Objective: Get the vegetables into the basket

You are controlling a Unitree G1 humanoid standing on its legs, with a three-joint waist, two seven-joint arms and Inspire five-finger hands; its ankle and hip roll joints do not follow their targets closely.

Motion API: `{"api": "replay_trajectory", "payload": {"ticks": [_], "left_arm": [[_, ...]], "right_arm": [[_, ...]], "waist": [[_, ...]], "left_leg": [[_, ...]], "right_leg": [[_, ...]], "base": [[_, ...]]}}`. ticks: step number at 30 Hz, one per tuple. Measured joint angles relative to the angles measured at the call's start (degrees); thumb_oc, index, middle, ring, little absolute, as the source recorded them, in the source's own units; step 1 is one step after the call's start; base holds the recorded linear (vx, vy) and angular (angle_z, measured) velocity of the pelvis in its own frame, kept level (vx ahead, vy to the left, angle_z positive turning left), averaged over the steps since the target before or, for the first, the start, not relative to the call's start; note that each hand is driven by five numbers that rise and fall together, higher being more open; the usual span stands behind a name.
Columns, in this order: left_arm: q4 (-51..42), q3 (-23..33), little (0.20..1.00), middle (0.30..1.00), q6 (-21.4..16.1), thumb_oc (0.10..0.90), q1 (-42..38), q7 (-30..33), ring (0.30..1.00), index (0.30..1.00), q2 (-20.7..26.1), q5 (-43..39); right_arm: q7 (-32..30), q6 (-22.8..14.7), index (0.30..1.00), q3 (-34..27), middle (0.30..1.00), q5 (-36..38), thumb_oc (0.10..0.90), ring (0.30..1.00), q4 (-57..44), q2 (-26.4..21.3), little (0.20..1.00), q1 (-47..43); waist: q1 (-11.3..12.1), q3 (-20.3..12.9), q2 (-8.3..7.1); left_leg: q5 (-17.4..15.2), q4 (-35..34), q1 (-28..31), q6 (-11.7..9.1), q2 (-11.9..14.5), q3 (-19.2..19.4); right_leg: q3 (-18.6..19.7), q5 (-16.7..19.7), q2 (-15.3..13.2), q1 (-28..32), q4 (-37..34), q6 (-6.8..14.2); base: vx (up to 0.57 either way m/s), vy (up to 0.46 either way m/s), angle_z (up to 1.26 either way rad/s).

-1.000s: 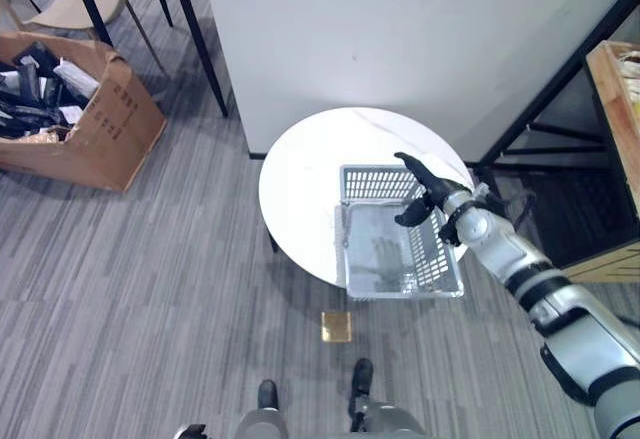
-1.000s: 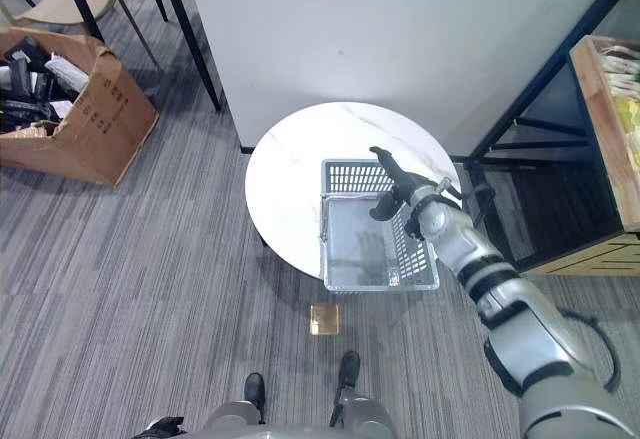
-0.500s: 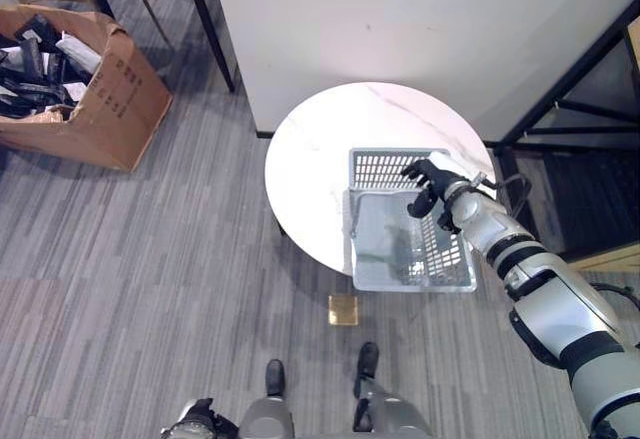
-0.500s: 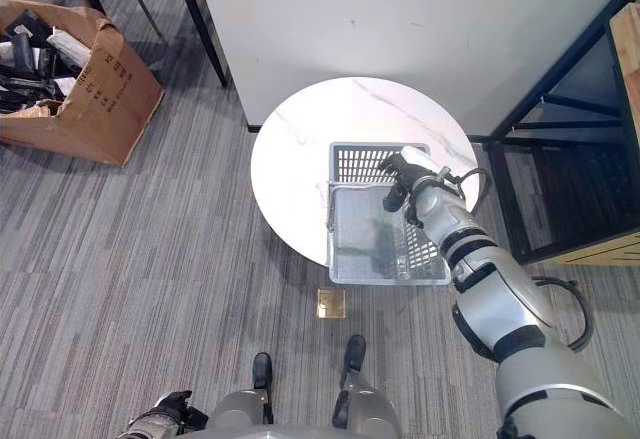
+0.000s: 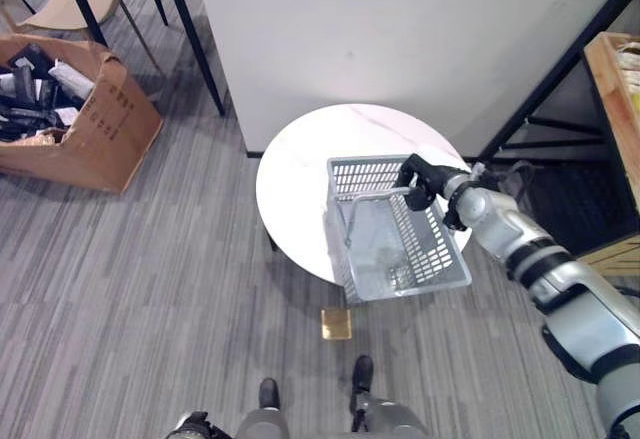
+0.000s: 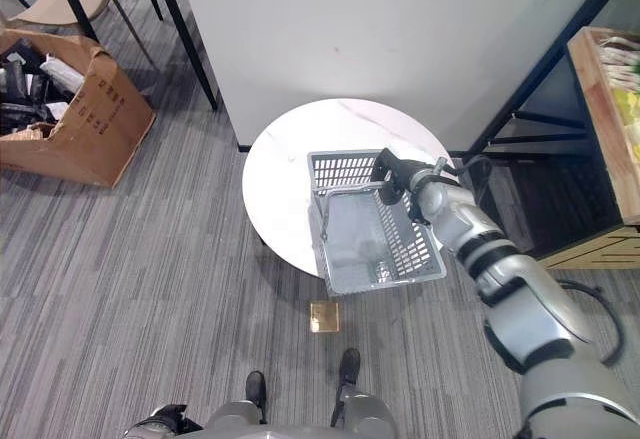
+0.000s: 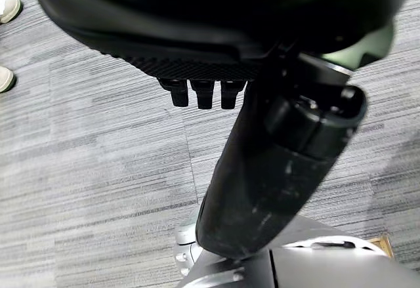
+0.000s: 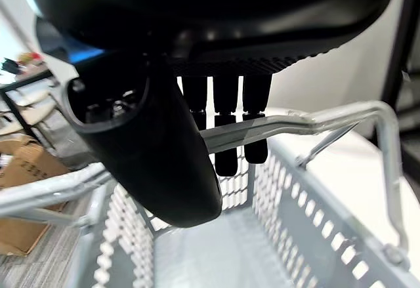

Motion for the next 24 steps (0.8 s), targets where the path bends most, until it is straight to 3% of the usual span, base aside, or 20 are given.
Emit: {"api": "replay_trajectory", "payload": {"ticks": [2, 4, 9, 13, 16, 19, 24], "left_arm": [[0.09, 0.00, 1.000, 1.000, 0.33, 0.900, 0.67, -0.52, 1.000, 1.000, 0.84, 1.12], [-0.26, 0.12, 1.000, 1.000, 0.57, 0.900, 0.90, -0.97, 1.000, 1.000, 0.98, 1.74], [-0.63, 1.73, 1.000, 1.000, 0.82, 0.900, 2.16, -1.81, 1.000, 1.000, 0.68, 2.21], [-0.78, 1.96, 1.000, 1.000, 0.92, 0.900, 3.88, -2.53, 1.000, 1.000, -1.03, 2.53], [-1.84, 2.02, 1.000, 1.000, 0.71, 0.900, 3.77, -3.20, 1.000, 1.000, -1.34, 3.45], [-1.58, 2.07, 1.000, 1.000, 1.18, 0.900, 3.97, -3.42, 1.000, 1.000, -1.92, 4.34], [-1.52, 1.51, 1.000, 1.000, 1.32, 0.900, 3.87, -3.44, 1.000, 1.000, -2.38, 4.36]], "right_arm": [[0.24, -1.05, 0.300, -2.49, 0.300, 0.02, 0.400, 0.300, -4.81, -1.88, 0.300, 3.34], [0.42, -1.17, 0.300, -9.09, 0.300, 1.66, 0.400, 0.300, -8.32, -2.03, 0.300, 9.88], [1.78, -0.86, 0.300, -10.80, 0.300, 4.33, 0.400, 0.300, -10.47, -5.57, 0.300, 17.75], [1.86, -0.34, 0.300, -15.94, 0.300, 4.57, 0.400, 0.300, -13.79, -9.72, 0.300, 26.13], [1.62, -1.23, 0.300, -26.48, 0.300, 4.50, 0.400, 0.300, -17.56, -11.11, 0.300, 36.56], [1.46, -0.68, 0.300, -29.30, 0.300, 3.89, 0.400, 0.300, -16.25, -12.30, 0.300, 39.38], [0.89, -0.09, 0.300, -30.89, 0.300, 1.01, 0.400, 0.300, -10.24, -12.50, 0.300, 41.51]], "waist": [[-1.68, -1.03, -1.23], [-1.42, -1.41, -1.37], [-2.59, -2.28, -0.97], [-4.45, -3.97, 1.79], [-4.36, -4.35, 3.01], [-6.76, -4.86, 3.97], [-7.94, -5.29, 4.98]], "left_leg": [[-0.01, -0.02, 0.73, 0.00, -0.04, 0.56], [-0.02, -0.03, 1.19, 0.00, 0.00, 0.55], [-0.22, -0.05, 2.27, 0.11, -0.21, 1.99], [-0.61, -0.07, 2.57, 0.54, -0.30, 2.95], [-0.69, -0.06, 2.68, 0.63, -0.31, 3.15], [-0.93, -0.06, 2.97, 0.59, -0.37, 3.80], [-1.48, -0.07, 2.94, 1.14, -0.33, 4.71]], "right_leg": [[0.87, -0.01, 0.02, 0.35, -0.01, 0.01], [0.88, -0.03, 0.10, 0.86, -0.01, 0.04], [2.38, -0.25, -0.06, 1.04, -0.02, 0.52], [3.42, -0.19, -0.14, 1.05, -0.02, 0.60], [3.63, -0.20, -0.01, 0.99, -0.02, 0.60], [4.40, -0.19, 0.04, 0.82, -0.03, 0.63], [5.11, -0.13, -0.05, 0.46, -0.04, 0.72]], "base": [[0.04, 0.015, -0.14], [0.00, 0.000, 0.00], [0.02, 0.010, -0.13], [0.00, 0.015, -0.13], [-0.01, 0.008, -0.06], [-0.01, 0.020, -0.13], [-0.01, 0.011, -0.09]]}}
